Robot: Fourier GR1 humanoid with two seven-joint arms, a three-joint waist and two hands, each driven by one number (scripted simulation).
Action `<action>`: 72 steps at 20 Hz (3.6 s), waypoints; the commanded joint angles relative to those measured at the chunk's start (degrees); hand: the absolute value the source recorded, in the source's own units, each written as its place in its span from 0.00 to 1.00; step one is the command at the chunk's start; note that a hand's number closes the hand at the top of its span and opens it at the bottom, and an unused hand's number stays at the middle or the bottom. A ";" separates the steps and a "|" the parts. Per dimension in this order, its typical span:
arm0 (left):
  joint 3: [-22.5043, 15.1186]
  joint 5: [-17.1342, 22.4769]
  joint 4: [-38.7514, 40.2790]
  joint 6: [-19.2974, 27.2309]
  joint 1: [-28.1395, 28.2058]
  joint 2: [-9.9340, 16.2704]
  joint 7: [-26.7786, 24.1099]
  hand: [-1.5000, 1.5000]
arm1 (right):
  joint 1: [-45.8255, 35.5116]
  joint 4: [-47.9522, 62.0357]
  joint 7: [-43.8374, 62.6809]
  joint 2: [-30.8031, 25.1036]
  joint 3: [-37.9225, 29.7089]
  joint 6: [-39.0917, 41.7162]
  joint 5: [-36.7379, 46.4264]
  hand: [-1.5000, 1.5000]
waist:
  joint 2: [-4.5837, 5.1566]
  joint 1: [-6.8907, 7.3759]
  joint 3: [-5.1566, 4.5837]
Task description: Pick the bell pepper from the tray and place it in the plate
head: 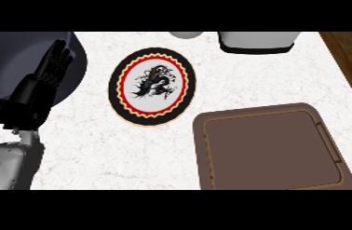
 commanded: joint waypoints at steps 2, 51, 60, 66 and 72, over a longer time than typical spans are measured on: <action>3.59 1.87 -1.33 -4.04 1.73 2.05 0.19 0.50 | -3.93 2.06 1.57 0.36 0.96 -0.95 4.07 0.00 | -0.02 0.17 -0.02; -0.70 -2.45 1.52 -3.26 -5.82 -3.64 0.84 0.50 | -95.74 43.71 9.81 -11.79 18.66 32.67 22.91 1.00 | 1.14 5.60 -0.01; 1.40 -1.77 2.88 -5.41 -0.82 -2.19 -2.75 0.50 | -106.79 55.45 15.50 1.24 20.38 29.39 22.91 1.00 | 0.81 3.57 -0.07; 0.62 -2.97 -0.62 -2.83 -0.73 -4.24 -0.10 0.50 | -108.81 61.59 19.20 9.72 21.97 22.45 25.79 1.00 | 0.62 2.84 -0.04; 0.63 -2.70 -0.27 -3.95 -2.93 -3.44 2.29 0.50 | -111.86 67.00 22.34 10.85 27.59 15.83 23.65 1.00 | 0.97 5.09 -0.07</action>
